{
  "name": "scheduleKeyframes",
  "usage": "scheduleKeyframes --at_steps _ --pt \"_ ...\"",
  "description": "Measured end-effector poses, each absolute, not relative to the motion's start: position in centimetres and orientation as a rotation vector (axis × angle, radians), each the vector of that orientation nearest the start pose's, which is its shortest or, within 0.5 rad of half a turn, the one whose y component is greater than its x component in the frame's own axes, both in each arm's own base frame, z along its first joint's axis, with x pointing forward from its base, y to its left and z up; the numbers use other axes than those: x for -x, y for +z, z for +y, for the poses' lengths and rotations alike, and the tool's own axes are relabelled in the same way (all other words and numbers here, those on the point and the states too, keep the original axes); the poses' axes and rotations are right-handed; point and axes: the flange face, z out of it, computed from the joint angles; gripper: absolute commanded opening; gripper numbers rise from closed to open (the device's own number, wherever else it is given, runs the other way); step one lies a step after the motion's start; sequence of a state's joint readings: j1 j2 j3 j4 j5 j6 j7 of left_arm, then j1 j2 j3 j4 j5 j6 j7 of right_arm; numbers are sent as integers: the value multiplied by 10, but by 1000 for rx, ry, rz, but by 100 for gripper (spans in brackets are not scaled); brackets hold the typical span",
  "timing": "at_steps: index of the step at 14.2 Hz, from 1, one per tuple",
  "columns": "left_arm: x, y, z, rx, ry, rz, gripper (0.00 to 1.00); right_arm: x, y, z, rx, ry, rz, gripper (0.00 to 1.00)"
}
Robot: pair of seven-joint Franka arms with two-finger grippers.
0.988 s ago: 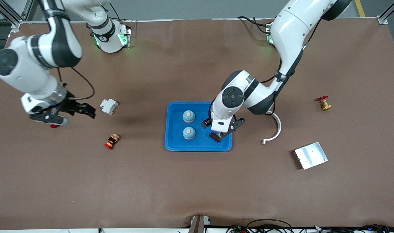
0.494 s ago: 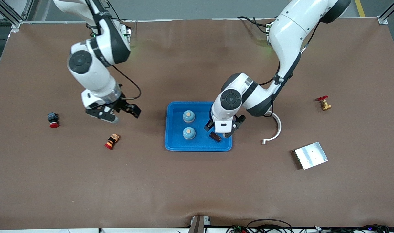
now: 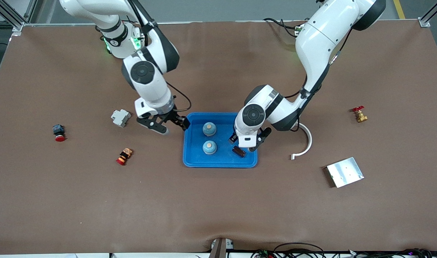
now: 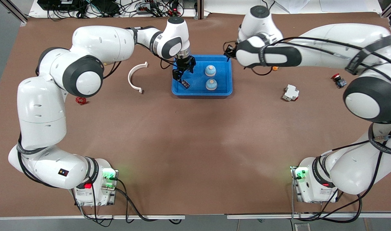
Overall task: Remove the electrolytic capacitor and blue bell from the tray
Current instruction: 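Grasp the capacitor with the left gripper while the right gripper reaches the bell, then grasp the blue bell with the right gripper while the left gripper lifts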
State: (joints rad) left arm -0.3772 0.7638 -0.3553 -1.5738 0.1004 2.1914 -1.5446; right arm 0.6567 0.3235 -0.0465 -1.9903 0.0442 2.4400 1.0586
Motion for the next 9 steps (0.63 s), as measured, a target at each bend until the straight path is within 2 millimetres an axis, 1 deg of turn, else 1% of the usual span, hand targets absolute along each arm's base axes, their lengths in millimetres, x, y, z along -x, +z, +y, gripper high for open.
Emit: scheduleKeyframes --at_steps 4,6,8,9 --pt "-531 197 -436 2840 313 -1241 100 -489 274 412 2933 -105 760 100" --pt "-529 190 -435 2829 324 -1240 100 -486 256 434 2939 -96 765 100" --pt "-528 183 -435 2807 334 -1263 100 -487 239 448 2951 -90 752 100" --pt "-527 181 -435 2800 336 -1271 100 -487 232 452 2957 -87 748 100"
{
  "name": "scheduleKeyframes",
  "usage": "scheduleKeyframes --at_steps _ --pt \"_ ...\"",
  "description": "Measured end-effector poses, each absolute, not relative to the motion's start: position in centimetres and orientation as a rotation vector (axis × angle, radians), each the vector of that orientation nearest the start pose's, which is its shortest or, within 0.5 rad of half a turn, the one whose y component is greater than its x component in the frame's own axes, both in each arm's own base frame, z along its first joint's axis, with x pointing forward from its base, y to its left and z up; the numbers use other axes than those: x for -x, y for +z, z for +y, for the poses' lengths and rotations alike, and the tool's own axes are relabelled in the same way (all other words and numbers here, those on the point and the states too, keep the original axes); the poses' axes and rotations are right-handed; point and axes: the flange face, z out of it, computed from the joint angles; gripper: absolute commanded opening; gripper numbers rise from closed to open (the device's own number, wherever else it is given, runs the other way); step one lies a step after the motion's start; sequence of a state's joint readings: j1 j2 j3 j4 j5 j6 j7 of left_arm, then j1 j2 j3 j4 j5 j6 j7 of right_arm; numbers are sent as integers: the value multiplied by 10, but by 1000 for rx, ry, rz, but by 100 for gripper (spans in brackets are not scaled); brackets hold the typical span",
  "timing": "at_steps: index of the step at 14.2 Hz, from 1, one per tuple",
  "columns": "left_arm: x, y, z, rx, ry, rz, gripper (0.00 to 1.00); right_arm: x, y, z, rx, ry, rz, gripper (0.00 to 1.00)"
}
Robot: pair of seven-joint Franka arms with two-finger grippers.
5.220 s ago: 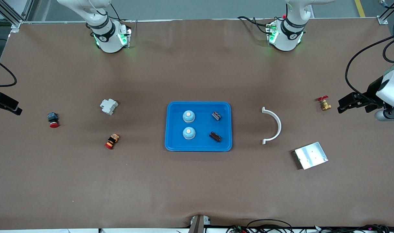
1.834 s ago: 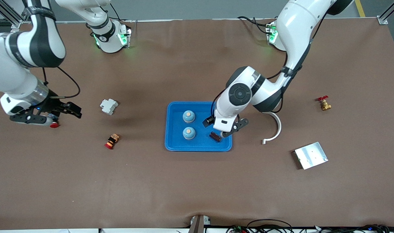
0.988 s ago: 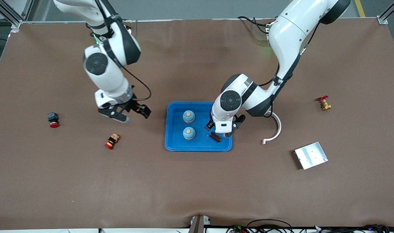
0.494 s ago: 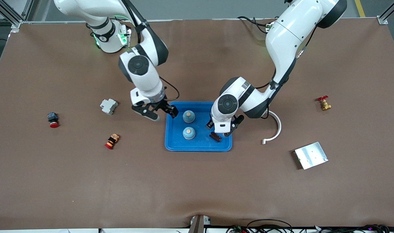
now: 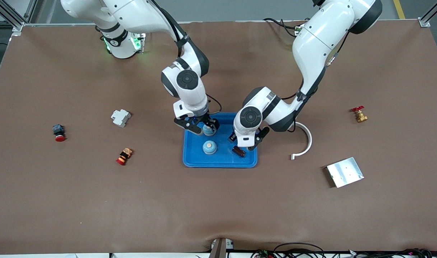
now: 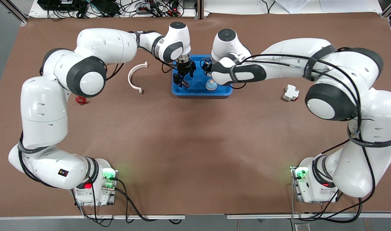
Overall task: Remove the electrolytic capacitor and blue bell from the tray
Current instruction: 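Grasp the blue bell with the right gripper while the left gripper lifts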
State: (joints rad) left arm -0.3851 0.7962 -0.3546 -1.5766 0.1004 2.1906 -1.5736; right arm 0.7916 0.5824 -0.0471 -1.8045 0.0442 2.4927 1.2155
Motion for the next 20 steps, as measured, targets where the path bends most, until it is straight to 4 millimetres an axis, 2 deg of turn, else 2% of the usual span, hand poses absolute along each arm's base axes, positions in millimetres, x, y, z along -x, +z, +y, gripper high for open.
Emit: scheduleKeyframes --at_steps 4,9,10,12,13,15,16,17,18,20 --pt "-522 176 -439 2796 344 -1259 100 -489 210 456 2978 -71 747 100" --pt "-514 171 -446 2788 349 -1253 100 -484 200 460 2991 -62 738 100" --pt "-515 171 -446 2786 349 -1257 95 -484 199 460 2990 -63 737 100" --pt "-516 171 -445 2785 346 -1260 71 -483 195 461 2992 -63 734 100" --pt "-516 171 -445 2786 345 -1262 61 -483 194 461 2993 -63 734 92" --pt "-519 174 -445 2791 340 -1267 40 -482 194 464 2975 -79 735 41" --pt "-520 175 -446 2794 337 -1270 31 -480 195 468 2961 -88 743 11" --pt "-521 177 -446 2796 335 -1272 22 -477 195 472 2955 -91 746 0" --pt "-522 177 -446 2797 334 -1274 12 -476 196 474 2952 -94 747 0" --pt "-523 178 -446 2797 333 -1276 2 -474 196 476 2951 -94 747 0"
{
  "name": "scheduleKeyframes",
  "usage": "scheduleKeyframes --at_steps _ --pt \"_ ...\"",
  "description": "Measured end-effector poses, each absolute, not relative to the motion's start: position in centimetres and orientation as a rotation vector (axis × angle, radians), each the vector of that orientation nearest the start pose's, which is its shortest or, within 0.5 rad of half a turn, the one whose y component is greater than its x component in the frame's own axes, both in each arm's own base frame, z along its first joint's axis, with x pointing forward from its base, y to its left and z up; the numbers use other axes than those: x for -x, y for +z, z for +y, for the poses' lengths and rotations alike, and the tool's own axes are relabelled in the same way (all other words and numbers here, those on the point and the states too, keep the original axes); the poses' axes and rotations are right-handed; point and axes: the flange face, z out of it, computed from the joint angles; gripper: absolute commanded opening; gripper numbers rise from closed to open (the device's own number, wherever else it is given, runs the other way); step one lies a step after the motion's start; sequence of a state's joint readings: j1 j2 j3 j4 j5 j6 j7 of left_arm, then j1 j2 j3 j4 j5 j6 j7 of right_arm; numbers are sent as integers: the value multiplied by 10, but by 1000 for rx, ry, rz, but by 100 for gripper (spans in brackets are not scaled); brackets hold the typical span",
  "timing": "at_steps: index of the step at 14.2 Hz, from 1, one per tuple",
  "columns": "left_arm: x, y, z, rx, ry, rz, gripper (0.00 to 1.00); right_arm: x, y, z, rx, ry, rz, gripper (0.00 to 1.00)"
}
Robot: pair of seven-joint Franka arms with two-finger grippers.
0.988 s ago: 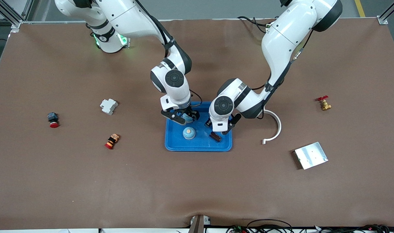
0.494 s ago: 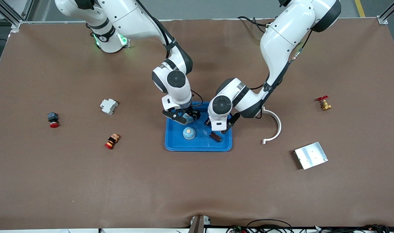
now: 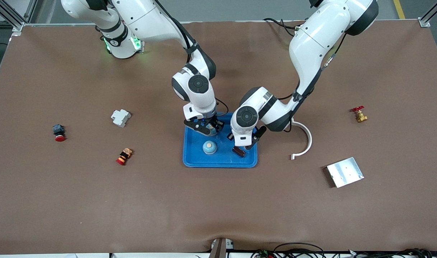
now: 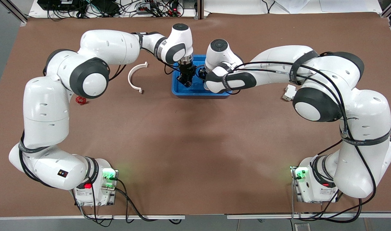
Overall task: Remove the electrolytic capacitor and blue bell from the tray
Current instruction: 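Grasp the blue bell with the right gripper while the left gripper lifts, then carry the capacitor toward the white arc while the right gripper carries the bell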
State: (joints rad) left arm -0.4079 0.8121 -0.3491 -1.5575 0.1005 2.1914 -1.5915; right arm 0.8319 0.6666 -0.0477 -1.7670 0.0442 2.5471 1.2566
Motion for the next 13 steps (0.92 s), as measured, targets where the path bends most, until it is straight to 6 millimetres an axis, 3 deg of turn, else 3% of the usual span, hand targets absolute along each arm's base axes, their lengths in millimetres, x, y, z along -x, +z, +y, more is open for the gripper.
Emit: scheduleKeyframes --at_steps 5,8,10,13 --pt "-527 183 -445 2802 326 -1283 0 -477 199 475 2963 -89 750 0" --pt "-540 215 -441 2784 299 -1269 0 -487 218 468 3020 -63 697 0" --pt "-550 246 -432 2782 235 -1171 0 -502 241 445 3078 -19 645 0" --pt "-559 279 -413 2834 239 -956 0 -535 285 384 3135 58 559 0"
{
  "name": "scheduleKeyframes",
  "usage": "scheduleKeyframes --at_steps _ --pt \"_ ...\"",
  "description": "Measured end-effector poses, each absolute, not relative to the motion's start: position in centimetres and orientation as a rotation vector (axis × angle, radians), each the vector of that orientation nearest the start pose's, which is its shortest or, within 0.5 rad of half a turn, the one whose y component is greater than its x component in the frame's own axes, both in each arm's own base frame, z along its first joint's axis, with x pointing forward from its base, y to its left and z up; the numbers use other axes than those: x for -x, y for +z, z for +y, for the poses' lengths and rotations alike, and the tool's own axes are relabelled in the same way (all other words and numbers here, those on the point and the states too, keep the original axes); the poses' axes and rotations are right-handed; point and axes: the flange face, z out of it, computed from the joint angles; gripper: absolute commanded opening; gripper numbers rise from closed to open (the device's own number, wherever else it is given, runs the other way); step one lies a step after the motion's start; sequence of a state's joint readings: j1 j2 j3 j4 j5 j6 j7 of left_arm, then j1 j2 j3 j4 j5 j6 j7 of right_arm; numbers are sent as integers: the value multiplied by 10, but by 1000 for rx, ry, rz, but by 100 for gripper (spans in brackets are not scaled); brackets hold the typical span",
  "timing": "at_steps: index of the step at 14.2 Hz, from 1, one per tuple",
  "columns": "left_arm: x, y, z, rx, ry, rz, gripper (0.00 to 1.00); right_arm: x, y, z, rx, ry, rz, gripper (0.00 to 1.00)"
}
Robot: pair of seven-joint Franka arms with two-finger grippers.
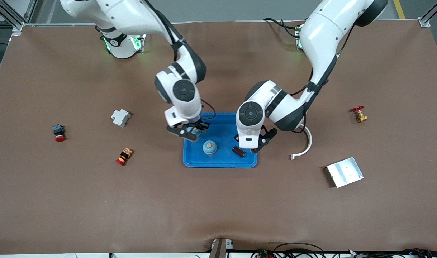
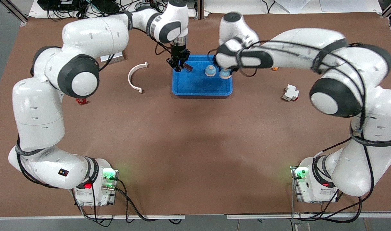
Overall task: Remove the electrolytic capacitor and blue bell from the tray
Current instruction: 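Carry the capacitor toward the white arc while the right gripper carries the bell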
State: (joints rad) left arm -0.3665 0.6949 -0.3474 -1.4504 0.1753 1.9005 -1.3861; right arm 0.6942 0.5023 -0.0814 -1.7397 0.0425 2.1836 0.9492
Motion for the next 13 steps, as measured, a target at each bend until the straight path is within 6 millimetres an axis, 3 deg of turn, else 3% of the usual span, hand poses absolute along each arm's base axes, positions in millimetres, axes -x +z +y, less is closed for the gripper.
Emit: scheduleKeyframes --at_steps 3,6,10,13 --pt "-572 299 -384 2880 254 -780 0 -556 325 294 3140 73 411 0" --pt "-587 321 -338 2925 245 -630 0 -553 349 208 3140 84 229 0" --pt "-600 353 -244 2966 244 -413 0 -541 363 107 3124 80 122 0" --pt "-604 359 -176 2997 250 -243 0 -526 370 42 3112 66 28 0"
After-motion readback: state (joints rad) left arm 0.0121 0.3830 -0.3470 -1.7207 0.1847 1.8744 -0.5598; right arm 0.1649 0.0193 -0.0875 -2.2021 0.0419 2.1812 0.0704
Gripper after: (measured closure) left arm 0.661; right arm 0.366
